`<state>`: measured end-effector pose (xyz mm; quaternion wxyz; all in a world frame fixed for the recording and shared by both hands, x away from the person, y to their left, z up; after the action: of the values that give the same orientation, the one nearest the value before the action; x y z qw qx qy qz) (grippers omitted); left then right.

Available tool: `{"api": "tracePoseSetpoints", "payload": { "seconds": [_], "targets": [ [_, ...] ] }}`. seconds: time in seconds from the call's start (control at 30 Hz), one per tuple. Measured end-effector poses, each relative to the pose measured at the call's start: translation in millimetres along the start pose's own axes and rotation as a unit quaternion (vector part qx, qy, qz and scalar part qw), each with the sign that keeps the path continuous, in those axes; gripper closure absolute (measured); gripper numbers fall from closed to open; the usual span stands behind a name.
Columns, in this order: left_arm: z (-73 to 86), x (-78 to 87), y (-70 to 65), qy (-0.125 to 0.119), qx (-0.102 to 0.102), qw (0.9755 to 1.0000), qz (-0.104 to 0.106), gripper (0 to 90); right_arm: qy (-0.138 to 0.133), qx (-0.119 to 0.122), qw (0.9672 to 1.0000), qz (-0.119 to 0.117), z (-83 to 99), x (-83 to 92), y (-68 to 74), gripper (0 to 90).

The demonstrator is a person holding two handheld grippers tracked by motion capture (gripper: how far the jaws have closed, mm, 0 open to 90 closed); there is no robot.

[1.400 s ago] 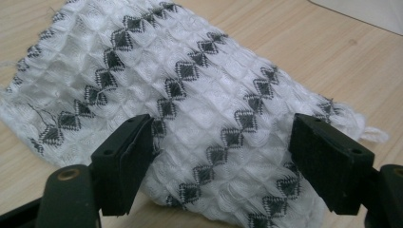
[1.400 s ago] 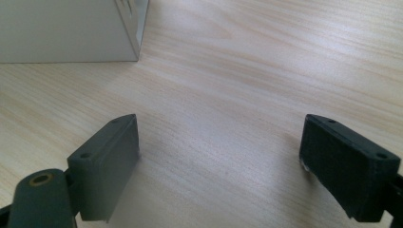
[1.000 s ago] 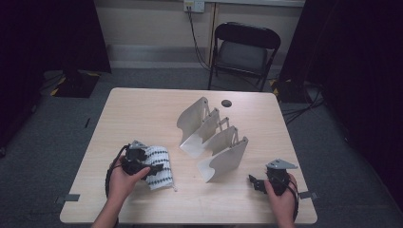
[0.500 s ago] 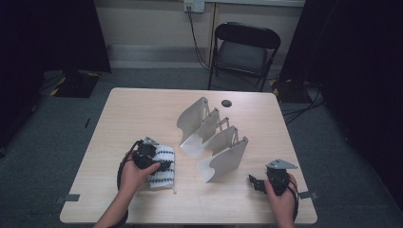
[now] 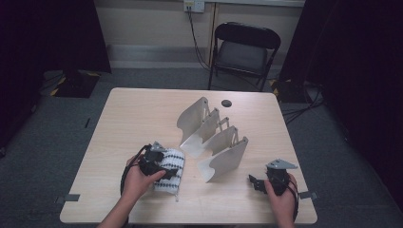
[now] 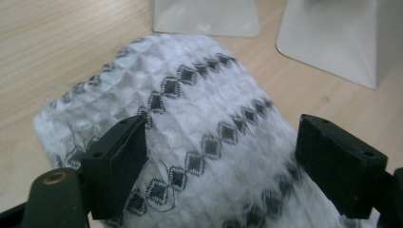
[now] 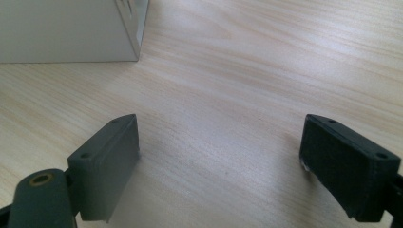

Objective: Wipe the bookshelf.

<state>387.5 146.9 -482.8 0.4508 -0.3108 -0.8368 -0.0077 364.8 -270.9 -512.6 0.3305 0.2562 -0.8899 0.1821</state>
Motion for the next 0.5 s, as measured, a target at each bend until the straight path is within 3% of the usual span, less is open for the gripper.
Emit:
{"api": "tracePoseSetpoints", "payload": {
  "seconds": [0.17,0.33,0.5],
  "targets": [
    [16.5,4.2,-1.2,0.009,-0.010,0.9998,0.012,17.3,0.000,0.000,1.0000,0.000,0.0,0.1,0.2,12.6],
    [22.7,4.3,4.3,0.011,-0.022,0.9997,0.000,17.2,0.000,0.002,1.0000,0.000,0.1,0.5,1.0,13.0],
    [17.8,6.9,16.0,0.010,-0.016,0.9997,-0.018,17.1,0.000,0.002,1.0000,0.000,0.5,1.2,1.9,12.9]
  ]
}}
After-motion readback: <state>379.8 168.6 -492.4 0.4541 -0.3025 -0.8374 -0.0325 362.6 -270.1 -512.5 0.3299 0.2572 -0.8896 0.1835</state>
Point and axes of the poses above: each handheld gripper's, and its own axes: x roughly backward along the jaws, z roughly out of its underside, y roughly to its left, the point moved 2 cm from there along -x, roughly forward along the jaws, and after that the axes turned 12 degrees about x, right-handed, at the moved point
